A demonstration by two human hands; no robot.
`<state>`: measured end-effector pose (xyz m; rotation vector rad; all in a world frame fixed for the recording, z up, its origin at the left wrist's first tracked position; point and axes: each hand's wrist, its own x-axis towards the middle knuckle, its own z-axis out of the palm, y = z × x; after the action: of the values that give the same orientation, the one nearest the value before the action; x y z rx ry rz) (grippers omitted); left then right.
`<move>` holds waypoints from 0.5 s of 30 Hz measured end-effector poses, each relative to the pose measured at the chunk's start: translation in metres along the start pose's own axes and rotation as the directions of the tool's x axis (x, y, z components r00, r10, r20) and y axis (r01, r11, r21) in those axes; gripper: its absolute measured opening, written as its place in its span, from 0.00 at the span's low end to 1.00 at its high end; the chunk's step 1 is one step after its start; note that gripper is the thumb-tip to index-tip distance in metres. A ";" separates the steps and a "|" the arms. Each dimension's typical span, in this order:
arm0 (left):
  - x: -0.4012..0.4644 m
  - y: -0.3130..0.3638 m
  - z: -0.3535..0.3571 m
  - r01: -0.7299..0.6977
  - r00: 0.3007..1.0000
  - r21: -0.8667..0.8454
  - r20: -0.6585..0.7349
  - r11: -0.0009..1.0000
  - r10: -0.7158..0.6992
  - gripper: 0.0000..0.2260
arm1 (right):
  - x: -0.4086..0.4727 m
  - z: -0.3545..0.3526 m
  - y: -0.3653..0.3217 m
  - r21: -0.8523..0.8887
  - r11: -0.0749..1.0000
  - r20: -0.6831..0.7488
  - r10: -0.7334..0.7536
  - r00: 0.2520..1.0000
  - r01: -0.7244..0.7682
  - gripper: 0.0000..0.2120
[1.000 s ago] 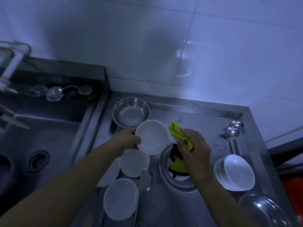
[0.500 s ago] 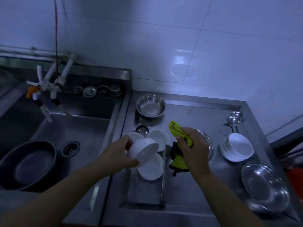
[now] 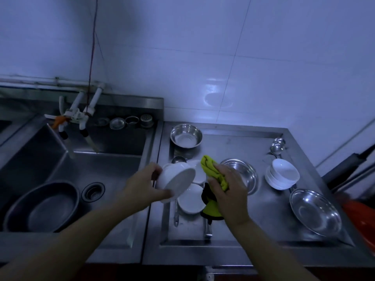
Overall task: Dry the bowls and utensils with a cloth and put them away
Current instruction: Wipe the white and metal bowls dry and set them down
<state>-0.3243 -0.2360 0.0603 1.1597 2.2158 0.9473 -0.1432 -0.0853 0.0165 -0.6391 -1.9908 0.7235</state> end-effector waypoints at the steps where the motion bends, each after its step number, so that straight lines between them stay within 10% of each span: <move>1: -0.001 0.005 -0.002 0.027 0.999 -0.098 -0.017 0.995 -0.029 0.18 | 0.000 0.001 -0.005 -0.004 0.999 -0.024 -0.045 0.999 0.045 0.17; 8: -0.004 0.050 -0.016 0.044 0.993 -0.640 -0.055 0.767 -0.102 0.07 | 0.032 0.014 -0.042 -0.213 0.746 0.159 -0.610 0.776 0.630 0.25; 15: 0.003 0.073 -0.013 -0.029 0.978 -0.662 -0.172 0.749 -0.115 0.07 | 0.031 0.018 -0.067 -0.376 0.680 0.264 -0.573 0.776 0.630 0.19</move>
<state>-0.2970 -0.2082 0.1236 0.6843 1.7616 1.7146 -0.1834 -0.1152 0.0732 -0.1409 -2.3188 -0.1202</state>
